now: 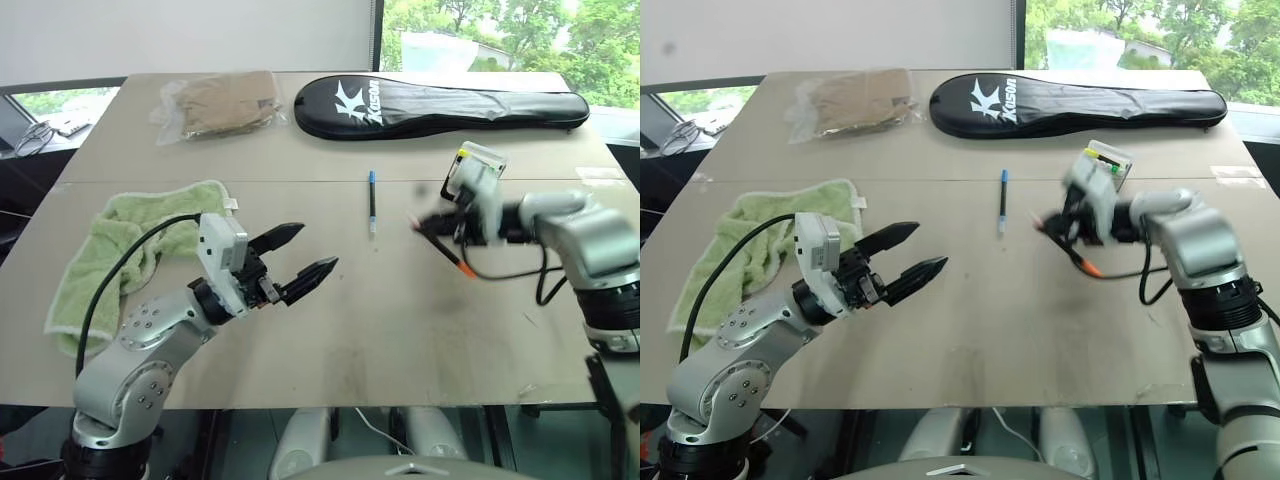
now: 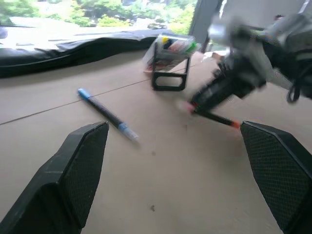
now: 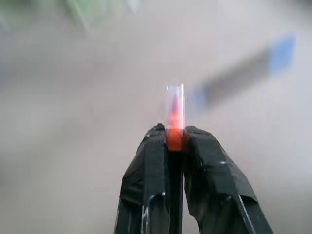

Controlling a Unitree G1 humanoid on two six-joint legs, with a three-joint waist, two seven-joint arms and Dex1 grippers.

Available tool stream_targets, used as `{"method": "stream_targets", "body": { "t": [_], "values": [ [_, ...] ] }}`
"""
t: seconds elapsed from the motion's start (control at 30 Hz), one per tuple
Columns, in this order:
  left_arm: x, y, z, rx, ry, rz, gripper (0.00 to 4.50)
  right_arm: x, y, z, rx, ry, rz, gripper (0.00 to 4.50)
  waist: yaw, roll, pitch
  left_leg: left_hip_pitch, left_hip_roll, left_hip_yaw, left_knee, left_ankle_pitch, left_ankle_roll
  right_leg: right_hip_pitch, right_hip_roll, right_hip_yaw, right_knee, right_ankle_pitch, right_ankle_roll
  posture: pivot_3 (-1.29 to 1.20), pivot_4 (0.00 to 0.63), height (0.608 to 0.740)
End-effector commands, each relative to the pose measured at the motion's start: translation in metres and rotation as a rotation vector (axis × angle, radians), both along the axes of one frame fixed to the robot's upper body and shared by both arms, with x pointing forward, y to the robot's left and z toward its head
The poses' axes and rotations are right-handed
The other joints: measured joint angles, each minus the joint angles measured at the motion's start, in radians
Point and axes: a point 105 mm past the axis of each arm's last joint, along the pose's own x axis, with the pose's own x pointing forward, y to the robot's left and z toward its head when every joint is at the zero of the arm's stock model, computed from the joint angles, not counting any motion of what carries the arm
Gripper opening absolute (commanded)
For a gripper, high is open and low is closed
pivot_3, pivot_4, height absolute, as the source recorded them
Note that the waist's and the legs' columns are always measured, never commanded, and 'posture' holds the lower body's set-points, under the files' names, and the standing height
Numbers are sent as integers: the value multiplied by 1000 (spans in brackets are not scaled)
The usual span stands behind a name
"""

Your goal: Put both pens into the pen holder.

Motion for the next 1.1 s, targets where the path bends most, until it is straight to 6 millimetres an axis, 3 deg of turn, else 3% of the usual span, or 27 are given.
{"method": "stream_targets", "body": {
  "t": [0.03, 0.13, 0.27, 0.63, 1.1],
  "values": [
    [-10, -4, 24, -41, -96, -71, 4500, -13, -13, 55, 159, -164, 9, 6, 3, -1, 0, 0, 0, -1, 0, 0, 0, 0, 0, -1, 0, 0, 0, 0, 150, 740],
    [-8, -12, 31, -23, -154, -101, 4500, -2, -16, 75, 192, -303, -71, 5, 0, -1, -1, 0, 0, -1, 0, 0, 0, 1, 0, -1, 0, 0, 0, 0, 150, 740],
    [-5, -14, 31, -17, -156, -104, 4500, 23, -24, 83, 215, -439, -221, 4, -13, -1, -1, 1, 0, 1, 0, 0, 0, 1, 0, 1, 1, 0, 0, 0, 150, 740],
    [4, -13, 32, -14, -169, -57, 4500, 74, -23, 70, 152, -704, -391, 4, -18, -1, -1, 2, 0, 4, 1, 0, 0, 0, 1, 3, 2, 0, 0, 0, 150, 740],
    [2, -6, 29, -11, -169, -3, 4500, 79, -34, 33, -7, -866, -394, 3, -20, -1, -1, 2, 1, 4, 1, 0, 0, 0, 1, 3, 2, 0, 0, 0, 150, 740]
  ]
}}
